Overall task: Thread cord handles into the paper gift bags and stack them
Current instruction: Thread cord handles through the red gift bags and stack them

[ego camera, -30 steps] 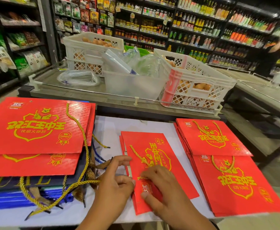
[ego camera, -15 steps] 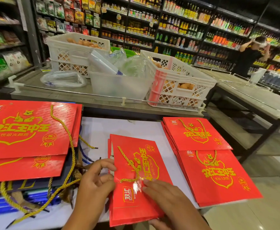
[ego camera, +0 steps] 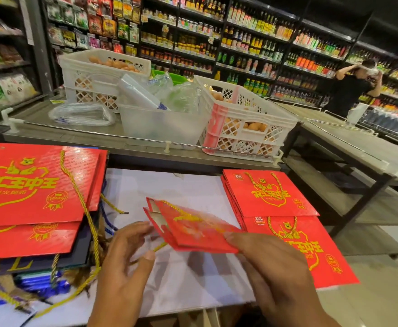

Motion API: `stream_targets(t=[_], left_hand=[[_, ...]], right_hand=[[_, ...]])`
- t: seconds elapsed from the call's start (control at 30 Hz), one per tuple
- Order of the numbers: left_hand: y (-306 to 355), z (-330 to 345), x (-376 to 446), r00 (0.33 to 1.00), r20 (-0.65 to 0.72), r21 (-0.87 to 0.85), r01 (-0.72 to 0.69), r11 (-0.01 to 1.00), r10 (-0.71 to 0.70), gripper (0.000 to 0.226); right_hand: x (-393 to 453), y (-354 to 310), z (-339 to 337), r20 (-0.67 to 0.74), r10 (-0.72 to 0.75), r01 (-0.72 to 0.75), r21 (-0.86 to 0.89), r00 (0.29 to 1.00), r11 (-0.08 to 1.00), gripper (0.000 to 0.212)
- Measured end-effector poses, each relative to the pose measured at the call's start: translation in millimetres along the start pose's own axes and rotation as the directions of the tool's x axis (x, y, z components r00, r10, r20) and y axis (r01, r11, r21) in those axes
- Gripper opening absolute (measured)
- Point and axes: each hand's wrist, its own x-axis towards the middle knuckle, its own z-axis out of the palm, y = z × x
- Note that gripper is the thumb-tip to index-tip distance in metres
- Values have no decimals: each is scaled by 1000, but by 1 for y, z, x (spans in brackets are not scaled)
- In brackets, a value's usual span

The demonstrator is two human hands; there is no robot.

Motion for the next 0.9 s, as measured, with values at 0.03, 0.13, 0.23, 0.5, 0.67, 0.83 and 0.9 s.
stream_targets(t=[0.03, 0.13, 0.23, 0.5, 0.67, 0.83, 0.9], left_hand=[[-2, 1, 0, 1000, 14, 47, 7, 999, -7, 41], [-5, 3, -1, 999, 44, 146, 23, 989, -30, 28], [-1, 1, -2, 997, 75, 232, -36, 972, 19, 17], [1, -1, -6, 995, 63, 270, -86, 959, 71, 30], [1, 1, -4, 990, 93, 288, -127, 949, 104, 28], [2, 3, -3, 989, 128, 311, -114, 944, 77, 22], [1, 3, 0, 990, 128, 328, -106, 939, 67, 16]], right_hand=[[6, 1, -6, -25, 12, -12, -20, 1000, 1000, 28], [28, 1, -19, -92, 37, -41, -37, 995, 998, 21], [50, 3, -29, -142, 44, -55, -70, 989, 996, 22], [127, 41, -32, -80, 199, -208, -128, 977, 970, 21], [156, 96, 37, 263, 212, -162, -198, 941, 967, 27], [145, 132, 115, 578, 256, -64, -331, 775, 941, 37], [131, 119, 133, 641, 271, -94, -297, 718, 950, 57]])
